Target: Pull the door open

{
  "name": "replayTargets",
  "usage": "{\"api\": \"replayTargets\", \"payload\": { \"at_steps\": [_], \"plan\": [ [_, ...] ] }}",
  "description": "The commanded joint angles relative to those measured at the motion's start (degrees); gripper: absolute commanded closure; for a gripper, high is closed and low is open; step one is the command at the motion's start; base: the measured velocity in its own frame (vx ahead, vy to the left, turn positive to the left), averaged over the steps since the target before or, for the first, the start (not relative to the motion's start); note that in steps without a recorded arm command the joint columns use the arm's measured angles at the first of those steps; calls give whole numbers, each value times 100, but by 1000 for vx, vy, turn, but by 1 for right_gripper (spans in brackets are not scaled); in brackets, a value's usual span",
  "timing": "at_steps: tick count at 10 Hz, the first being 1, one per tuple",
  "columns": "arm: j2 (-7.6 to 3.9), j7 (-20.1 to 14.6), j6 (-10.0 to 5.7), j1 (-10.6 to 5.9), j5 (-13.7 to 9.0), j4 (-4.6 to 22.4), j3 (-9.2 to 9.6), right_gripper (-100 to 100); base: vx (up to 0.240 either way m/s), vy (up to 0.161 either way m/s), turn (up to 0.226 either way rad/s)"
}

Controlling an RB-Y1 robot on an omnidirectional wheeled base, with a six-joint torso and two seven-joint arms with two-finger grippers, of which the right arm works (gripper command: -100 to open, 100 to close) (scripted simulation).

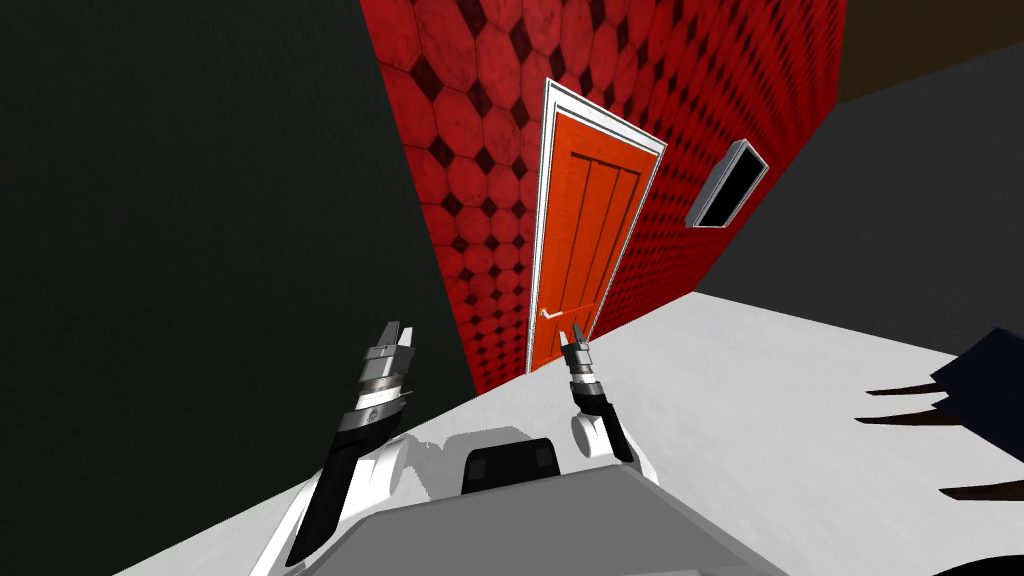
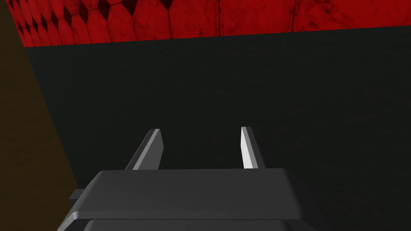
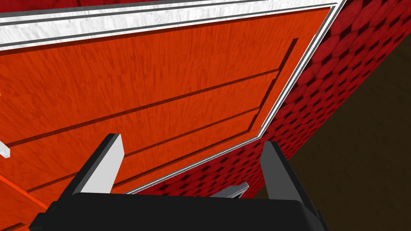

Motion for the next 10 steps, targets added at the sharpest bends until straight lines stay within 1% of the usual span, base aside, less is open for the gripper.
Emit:
{"api": "replayTargets", "payload": {
  "at_steps": [1,2,3,4,5,6,7,8,9,10],
  "plan": [
    [-74,-8,-79,-97,-100,286,47,-100,30,-63,148],
    [-74,-8,-79,-97,-100,356,47,-100,34,-57,75],
    [-141,-19,-137,-171,-190,578,89,-100,40,-61,117],
    [-141,-19,-137,-171,-190,627,89,-100,27,-58,73],
    [-210,-29,-195,-246,-281,827,131,-100,16,-69,133],
    [-210,-29,-195,-246,-281,901,131,-100,24,-63,76],
    [-278,-39,-254,-322,-372,1105,173,-100,37,-62,123],
    [-278,-39,-254,-322,-372,1175,173,-100,30,-59,72],
    [-346,-49,-313,-397,-463,1395,215,-100,26,-63,99],
    [-346,-49,-313,-397,-463,1449,215,-100,23,-58,80]
  ]
}}
